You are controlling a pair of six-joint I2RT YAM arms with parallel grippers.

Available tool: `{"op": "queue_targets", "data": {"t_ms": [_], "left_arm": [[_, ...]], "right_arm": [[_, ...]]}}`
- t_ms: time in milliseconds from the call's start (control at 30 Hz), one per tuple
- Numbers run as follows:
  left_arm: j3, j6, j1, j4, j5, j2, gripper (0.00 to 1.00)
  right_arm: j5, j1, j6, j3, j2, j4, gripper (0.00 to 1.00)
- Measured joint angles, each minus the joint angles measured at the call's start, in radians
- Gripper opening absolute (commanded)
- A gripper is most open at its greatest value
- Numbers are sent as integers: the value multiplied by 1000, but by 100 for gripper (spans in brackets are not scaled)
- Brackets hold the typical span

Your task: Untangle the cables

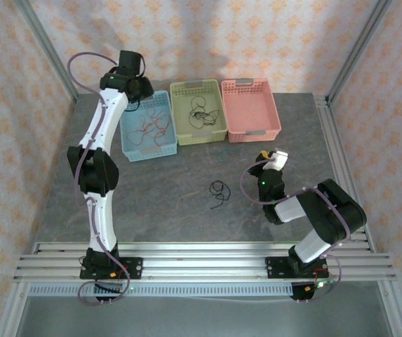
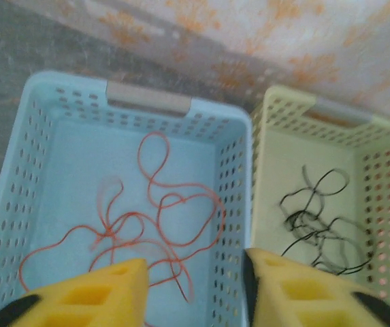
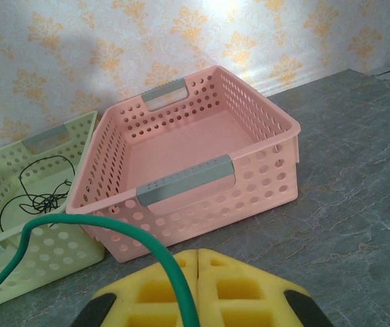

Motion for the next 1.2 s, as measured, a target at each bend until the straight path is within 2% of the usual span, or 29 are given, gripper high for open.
{"op": "queue_targets", "data": {"t_ms": [200, 367, 467, 600, 700, 900, 1000, 1200], "left_arm": [[-20, 4, -44, -72, -43, 6, 54], [-130, 1, -111, -68, -38, -120, 58], [-166, 1, -219, -60, -38, -216, 58], [-185, 10, -413, -25, -42, -301, 58], [-346, -2, -505, 64, -37, -374, 56], [-826, -91, -489, 249, -49, -468, 55], [-926, -110, -480, 280, -79, -469, 55], [-1012, -112, -481, 363, -146, -545, 53]], "right_arm": [[-7, 0, 5, 1, 7, 0, 0], [-42, 0, 11, 7, 17, 0, 0], [-70, 0, 11, 13, 22, 1, 0], [-105, 0, 11, 22, 23, 2, 0], [-116, 0, 11, 22, 23, 1, 0], [-129, 0, 16, 22, 23, 1, 0], [-133, 0, 19, 22, 23, 1, 0], [-135, 0, 19, 22, 23, 1, 0]]}}
